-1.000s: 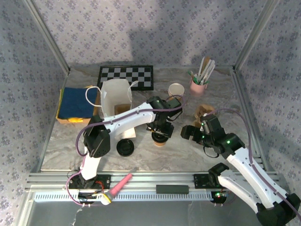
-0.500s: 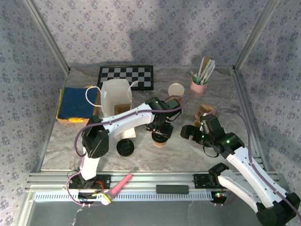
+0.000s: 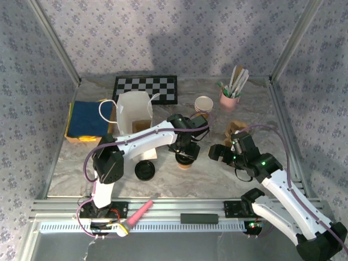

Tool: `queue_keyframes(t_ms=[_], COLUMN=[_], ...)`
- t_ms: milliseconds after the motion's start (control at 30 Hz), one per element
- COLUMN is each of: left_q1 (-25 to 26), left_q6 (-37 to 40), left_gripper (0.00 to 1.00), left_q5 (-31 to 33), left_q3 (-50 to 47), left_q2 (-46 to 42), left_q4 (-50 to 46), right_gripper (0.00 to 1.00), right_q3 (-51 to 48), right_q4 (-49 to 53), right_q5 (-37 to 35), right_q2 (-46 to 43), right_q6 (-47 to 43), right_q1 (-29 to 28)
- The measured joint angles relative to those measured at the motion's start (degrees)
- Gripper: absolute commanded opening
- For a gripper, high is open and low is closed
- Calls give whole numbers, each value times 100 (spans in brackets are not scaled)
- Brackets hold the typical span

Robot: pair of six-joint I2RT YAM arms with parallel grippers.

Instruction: Pack the takeout coffee

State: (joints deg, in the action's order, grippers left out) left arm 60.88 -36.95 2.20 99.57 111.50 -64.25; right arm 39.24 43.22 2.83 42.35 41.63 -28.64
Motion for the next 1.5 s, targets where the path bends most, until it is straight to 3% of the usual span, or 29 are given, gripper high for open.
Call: queue_keyframes(t_ms=[567, 1100, 1500], left_q1=[-11, -11, -11], left_q6=[92, 107, 107], left_gripper=[76, 81, 81], left_q5=[87, 31, 107], left_q3=[1384, 503, 529], left_q2=[501, 302, 282], left_q4=[-981, -533, -540], right_gripper=[100, 100, 100], right_q3=[0, 0, 0], right_q4=[-17, -15, -15], right_q5=[0, 0, -2], right_q2=[20, 17, 17], right_q6=[0, 0, 0], right_q1=[0, 0, 0])
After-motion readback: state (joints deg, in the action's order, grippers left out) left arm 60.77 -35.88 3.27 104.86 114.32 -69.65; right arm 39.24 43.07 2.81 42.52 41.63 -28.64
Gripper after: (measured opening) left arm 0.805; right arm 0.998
